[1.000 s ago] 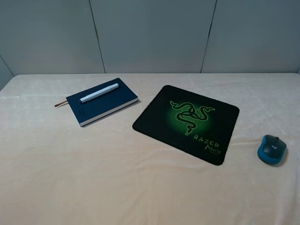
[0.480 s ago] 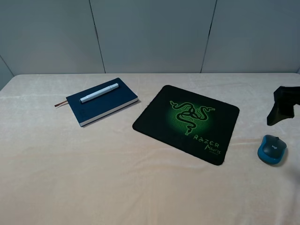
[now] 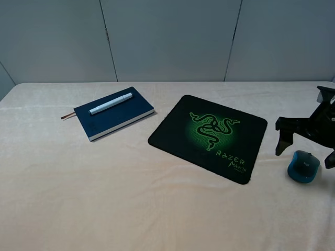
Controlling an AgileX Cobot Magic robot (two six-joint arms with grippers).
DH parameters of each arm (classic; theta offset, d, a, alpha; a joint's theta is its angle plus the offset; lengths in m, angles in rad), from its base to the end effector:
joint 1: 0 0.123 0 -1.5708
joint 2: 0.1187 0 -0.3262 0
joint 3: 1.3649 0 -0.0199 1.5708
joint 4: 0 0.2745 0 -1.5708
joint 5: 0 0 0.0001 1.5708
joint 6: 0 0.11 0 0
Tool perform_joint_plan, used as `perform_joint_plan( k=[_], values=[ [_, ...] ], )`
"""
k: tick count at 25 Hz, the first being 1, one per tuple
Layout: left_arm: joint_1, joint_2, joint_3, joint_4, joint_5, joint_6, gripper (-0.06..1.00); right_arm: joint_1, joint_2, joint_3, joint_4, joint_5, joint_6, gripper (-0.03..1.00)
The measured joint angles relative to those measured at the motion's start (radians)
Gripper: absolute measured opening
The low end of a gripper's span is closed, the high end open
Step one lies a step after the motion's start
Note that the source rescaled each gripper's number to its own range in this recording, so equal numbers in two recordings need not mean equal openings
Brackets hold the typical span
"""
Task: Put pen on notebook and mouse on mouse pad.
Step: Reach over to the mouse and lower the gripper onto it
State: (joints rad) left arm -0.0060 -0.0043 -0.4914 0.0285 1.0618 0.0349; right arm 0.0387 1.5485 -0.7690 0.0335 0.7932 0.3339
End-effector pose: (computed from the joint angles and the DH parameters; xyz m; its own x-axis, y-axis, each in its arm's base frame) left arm -0.0083 0.0028 0.2772 -0.4609 0.0515 -0.8860 0.0064 0.9985 0.0547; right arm 0.2644 0.0129 0.1782 -0.9469 0.3133 -0.0718 0.3102 0.9493 0.0522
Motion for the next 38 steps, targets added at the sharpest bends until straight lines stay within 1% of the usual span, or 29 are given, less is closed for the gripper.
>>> perform_joint_plan(
  k=[8,14,17,29,38],
  values=[
    [0.0,0.0,0.0,0.0,0.0,0.0,0.96,-0.005,0.101,-0.001,-0.055,-0.076,0.035,1.0],
    [0.0,0.0,0.0,0.0,0.0,0.0,0.96,-0.09,0.135,-0.001,-0.058,-0.119,0.034,1.0],
    [0.0,0.0,0.0,0.0,0.0,0.0,0.96,-0.111,0.141,-0.001,-0.06,-0.13,0.026,1.0],
    [0.0,0.0,0.0,0.0,0.0,0.0,0.95,-0.111,0.158,-0.001,-0.06,-0.221,0.019,1.0],
    [0.0,0.0,0.0,0.0,0.0,0.0,0.95,-0.111,0.227,-0.002,-0.06,-0.22,0.019,1.0]
  ],
)
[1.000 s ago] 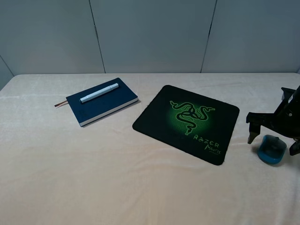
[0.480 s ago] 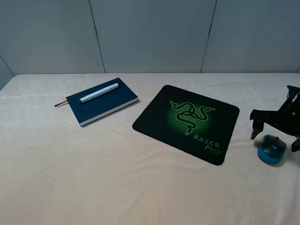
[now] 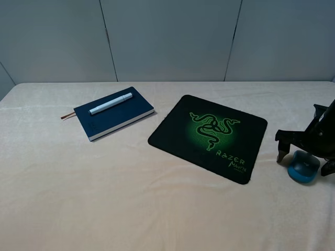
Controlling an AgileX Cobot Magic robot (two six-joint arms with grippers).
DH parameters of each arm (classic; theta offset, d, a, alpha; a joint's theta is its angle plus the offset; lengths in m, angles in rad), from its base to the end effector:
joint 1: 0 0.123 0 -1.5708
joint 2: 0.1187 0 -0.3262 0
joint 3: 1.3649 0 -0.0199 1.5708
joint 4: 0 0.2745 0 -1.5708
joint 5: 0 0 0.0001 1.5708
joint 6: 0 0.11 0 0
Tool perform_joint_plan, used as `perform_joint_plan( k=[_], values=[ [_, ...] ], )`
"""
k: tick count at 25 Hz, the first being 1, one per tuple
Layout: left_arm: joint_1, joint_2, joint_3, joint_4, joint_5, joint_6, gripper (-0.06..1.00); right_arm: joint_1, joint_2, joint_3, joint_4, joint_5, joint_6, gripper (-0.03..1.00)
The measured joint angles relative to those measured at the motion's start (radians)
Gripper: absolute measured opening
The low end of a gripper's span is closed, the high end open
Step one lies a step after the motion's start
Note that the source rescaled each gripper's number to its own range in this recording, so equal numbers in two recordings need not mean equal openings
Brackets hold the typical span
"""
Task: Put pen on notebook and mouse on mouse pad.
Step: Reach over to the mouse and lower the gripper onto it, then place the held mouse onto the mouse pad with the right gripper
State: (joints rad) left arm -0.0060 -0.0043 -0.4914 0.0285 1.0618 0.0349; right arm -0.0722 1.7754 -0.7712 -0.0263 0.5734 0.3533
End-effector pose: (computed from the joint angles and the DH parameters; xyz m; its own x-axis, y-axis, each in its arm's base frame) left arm -0.0083 0.0028 0.2772 -0.4609 0.0515 -0.8860 0.0064 0.9985 0.0547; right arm 0.2942 -0.0229 0.1169 -0.9163 0.3923 -0.0807 0.3926 0.9196 0.0127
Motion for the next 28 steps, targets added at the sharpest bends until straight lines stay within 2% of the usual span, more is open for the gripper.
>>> perform_joint_plan(
  k=[5,6,7,9,11,12,20,28],
  values=[
    [0.0,0.0,0.0,0.0,0.0,0.0,0.95,0.0,0.001,0.0,0.0,0.0,0.0,0.99],
    [0.0,0.0,0.0,0.0,0.0,0.0,0.95,0.0,0.001,0.0,0.0,0.0,0.0,0.94],
    [0.0,0.0,0.0,0.0,0.0,0.0,0.95,0.0,0.001,0.0,0.0,0.0,0.0,0.82],
    [0.0,0.0,0.0,0.0,0.0,0.0,0.95,0.0,0.001,0.0,-0.001,0.0,0.0,0.5],
    [0.0,0.0,0.0,0.0,0.0,0.0,0.95,0.0,0.001,0.0,-0.003,0.0,0.0,0.09],
    [0.0,0.0,0.0,0.0,0.0,0.0,0.95,0.0,0.001,0.0,-0.003,0.0,0.0,0.0],
    [0.0,0.0,0.0,0.0,0.0,0.0,0.95,0.0,0.001,0.0,-0.003,0.006,0.0,0.0],
    [0.0,0.0,0.0,0.0,0.0,0.0,0.95,0.0,-0.12,0.0,-0.002,0.076,0.0,0.0]
  ],
)
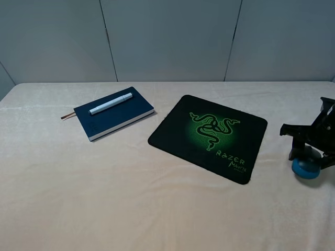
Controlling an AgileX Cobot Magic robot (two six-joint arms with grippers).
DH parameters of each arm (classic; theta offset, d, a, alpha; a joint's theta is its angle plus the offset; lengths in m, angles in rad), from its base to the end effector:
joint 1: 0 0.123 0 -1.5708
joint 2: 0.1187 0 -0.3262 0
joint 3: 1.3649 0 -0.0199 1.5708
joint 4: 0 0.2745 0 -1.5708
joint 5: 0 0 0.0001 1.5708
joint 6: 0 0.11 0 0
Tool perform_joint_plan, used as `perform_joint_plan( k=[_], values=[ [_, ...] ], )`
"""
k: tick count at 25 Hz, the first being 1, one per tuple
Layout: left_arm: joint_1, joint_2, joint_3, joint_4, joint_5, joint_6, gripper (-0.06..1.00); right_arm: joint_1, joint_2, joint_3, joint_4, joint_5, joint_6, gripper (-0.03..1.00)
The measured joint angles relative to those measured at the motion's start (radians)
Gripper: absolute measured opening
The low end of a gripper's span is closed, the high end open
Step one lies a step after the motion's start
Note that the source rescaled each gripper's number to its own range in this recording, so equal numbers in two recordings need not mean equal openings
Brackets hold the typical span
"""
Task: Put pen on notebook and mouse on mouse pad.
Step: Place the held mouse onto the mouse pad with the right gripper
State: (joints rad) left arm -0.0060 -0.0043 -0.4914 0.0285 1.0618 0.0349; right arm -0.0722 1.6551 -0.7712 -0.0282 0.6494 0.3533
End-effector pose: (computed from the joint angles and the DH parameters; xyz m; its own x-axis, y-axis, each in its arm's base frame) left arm -0.0083 0.0028 0.2772 -0.4609 0.0515 -0.8860 0.0064 0.9985 0.0547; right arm 0.2846 -0.0225 0.1510 -0.9118 0.3916 -0.1233 0.3917 0.9198 0.0245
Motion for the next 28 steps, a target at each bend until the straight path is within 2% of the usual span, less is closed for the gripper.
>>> perform_joint_plan(
  k=[5,11,15,20,28],
  values=[
    [0.0,0.0,0.0,0.0,0.0,0.0,0.95,0.0,-0.103,0.0,0.012,0.071,-0.02,0.0],
    [0.0,0.0,0.0,0.0,0.0,0.0,0.95,0.0,-0.129,-0.014,0.117,0.138,-0.111,0.0],
    [0.0,0.0,0.0,0.0,0.0,0.0,0.95,0.0,-0.129,-0.068,0.181,0.157,-0.157,0.0],
    [0.0,0.0,0.0,0.0,0.0,0.0,0.95,0.005,-0.129,-0.151,0.208,0.188,-0.177,0.0],
    [0.0,0.0,0.0,0.0,0.0,0.0,0.95,0.173,-0.085,-0.292,0.206,0.214,-0.173,0.0]
  ],
)
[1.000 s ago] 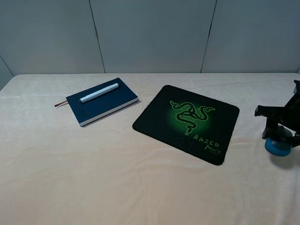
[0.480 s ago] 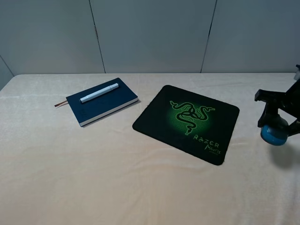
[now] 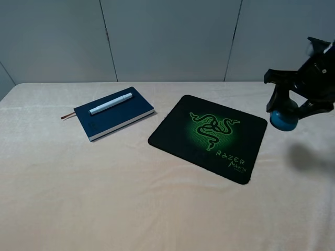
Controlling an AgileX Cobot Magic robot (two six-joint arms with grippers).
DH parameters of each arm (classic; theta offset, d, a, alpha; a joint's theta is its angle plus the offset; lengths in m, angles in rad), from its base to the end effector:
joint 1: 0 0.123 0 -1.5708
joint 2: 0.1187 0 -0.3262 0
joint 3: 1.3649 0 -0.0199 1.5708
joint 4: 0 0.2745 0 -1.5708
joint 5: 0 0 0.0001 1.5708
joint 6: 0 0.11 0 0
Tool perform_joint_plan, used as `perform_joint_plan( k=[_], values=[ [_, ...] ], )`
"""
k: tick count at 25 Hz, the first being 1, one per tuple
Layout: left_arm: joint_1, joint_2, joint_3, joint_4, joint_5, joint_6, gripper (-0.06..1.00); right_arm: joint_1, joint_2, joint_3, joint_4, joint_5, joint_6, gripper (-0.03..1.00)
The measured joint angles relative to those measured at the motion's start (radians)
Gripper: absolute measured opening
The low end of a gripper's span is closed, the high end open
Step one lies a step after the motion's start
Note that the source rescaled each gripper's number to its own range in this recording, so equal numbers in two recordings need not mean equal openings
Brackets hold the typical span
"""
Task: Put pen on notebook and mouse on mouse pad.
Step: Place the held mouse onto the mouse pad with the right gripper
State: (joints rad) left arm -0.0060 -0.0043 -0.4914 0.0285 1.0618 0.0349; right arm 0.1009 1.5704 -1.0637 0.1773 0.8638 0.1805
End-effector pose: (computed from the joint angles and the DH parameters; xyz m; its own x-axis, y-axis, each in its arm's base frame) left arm -0.0083 0.0028 0.2772 -0.4609 0.0515 -0.8860 0.0064 0.9985 0.0547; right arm 0.3258 0.0478 0.2490 -0.9508 0.1946 -0.2409 0.1454 0.9673 0.2077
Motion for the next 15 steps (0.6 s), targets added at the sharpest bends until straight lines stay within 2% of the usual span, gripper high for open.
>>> perform_joint_plan(
  k=[15],
  values=[
    [0.0,0.0,0.0,0.0,0.0,0.0,0.95,0.231,0.388,-0.377,-0.042,0.088,0.0,0.0]
  ],
)
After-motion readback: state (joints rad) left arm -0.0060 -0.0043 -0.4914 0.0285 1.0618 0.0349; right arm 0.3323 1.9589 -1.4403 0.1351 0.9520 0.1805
